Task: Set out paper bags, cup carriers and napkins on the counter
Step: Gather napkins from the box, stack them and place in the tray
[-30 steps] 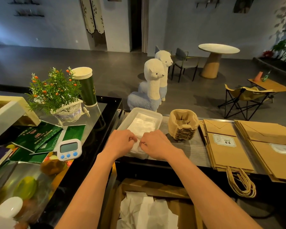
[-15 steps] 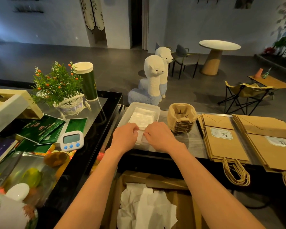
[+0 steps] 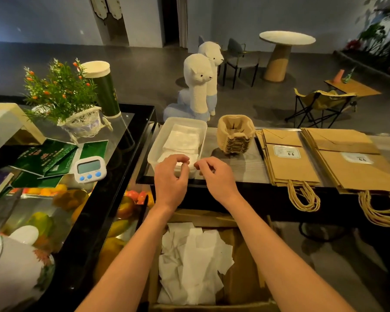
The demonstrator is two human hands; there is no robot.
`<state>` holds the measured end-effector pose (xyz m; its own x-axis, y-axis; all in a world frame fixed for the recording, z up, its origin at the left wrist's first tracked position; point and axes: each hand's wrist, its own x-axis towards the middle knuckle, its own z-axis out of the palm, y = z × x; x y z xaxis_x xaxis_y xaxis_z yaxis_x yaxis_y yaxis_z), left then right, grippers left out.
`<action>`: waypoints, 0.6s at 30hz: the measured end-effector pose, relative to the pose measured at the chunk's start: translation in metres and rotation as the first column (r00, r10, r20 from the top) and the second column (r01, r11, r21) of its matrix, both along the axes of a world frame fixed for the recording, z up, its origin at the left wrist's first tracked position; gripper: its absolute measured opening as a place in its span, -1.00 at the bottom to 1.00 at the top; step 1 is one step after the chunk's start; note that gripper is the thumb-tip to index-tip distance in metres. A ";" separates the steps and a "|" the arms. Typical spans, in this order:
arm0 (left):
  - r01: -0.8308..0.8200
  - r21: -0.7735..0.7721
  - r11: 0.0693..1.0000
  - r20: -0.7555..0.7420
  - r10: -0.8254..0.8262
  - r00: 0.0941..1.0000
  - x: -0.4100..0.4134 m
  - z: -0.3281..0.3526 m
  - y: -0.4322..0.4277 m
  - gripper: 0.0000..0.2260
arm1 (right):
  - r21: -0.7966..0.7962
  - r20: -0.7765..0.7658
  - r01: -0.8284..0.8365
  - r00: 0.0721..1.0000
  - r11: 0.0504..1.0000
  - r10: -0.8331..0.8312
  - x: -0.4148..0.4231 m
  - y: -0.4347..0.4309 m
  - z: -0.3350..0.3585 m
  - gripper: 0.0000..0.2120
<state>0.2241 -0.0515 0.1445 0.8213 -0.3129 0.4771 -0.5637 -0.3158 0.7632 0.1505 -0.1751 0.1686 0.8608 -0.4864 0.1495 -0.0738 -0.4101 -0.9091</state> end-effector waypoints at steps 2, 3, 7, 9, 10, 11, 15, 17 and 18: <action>0.072 -0.079 0.994 -0.073 -0.078 0.994 -0.009 -0.002 0.002 -0.92 | 0.017 0.011 0.008 1.000 1.000 -0.009 -0.005 0.003 -0.005 -0.78; 0.099 -0.108 0.989 -0.124 -0.112 0.986 -0.013 -0.004 0.002 -0.92 | 0.030 0.008 0.009 1.000 0.999 -0.010 -0.007 0.004 -0.008 -0.78; 0.111 -0.193 0.975 -0.385 -0.180 0.905 -0.029 -0.020 0.006 -0.91 | 0.145 -0.028 0.038 0.999 0.989 -0.034 -0.017 0.009 -0.023 -0.76; 0.092 -0.202 0.975 -0.487 -0.181 0.854 -0.035 -0.034 0.010 -0.87 | 0.201 -0.083 0.092 0.994 0.975 -0.077 -0.024 0.011 -0.034 -0.76; 0.091 -0.192 0.977 -0.520 -0.180 0.835 -0.038 -0.043 0.012 -0.86 | 0.217 -0.114 0.114 0.989 0.970 -0.090 -0.028 0.012 -0.041 -0.76; 0.094 -0.182 0.979 -0.547 -0.180 0.817 -0.041 -0.052 0.014 -0.86 | 0.229 -0.147 0.128 0.984 0.965 -0.095 -0.032 0.014 -0.048 -0.76; 0.115 -0.108 0.987 -0.620 -0.157 0.769 -0.055 -0.088 0.023 -0.90 | 0.306 -0.251 0.177 0.963 0.935 -0.099 -0.049 0.024 -0.079 -0.78; 0.139 -0.085 0.987 -0.647 -0.161 0.746 -0.064 -0.106 0.027 -0.91 | 0.333 -0.306 0.196 0.948 0.922 -0.091 -0.059 0.031 -0.097 -0.78; 0.144 -0.080 0.986 -0.667 -0.161 0.727 -0.069 -0.114 0.029 -0.91 | 0.336 -0.334 0.205 0.939 0.919 -0.087 -0.064 0.034 -0.106 -0.78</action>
<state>0.1556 -0.0228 0.0302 0.8722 -0.4588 -0.1698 0.0568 -0.2499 0.9666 0.0864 -0.1407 0.0631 0.7498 -0.5795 -0.3195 -0.4057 -0.0212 -0.9138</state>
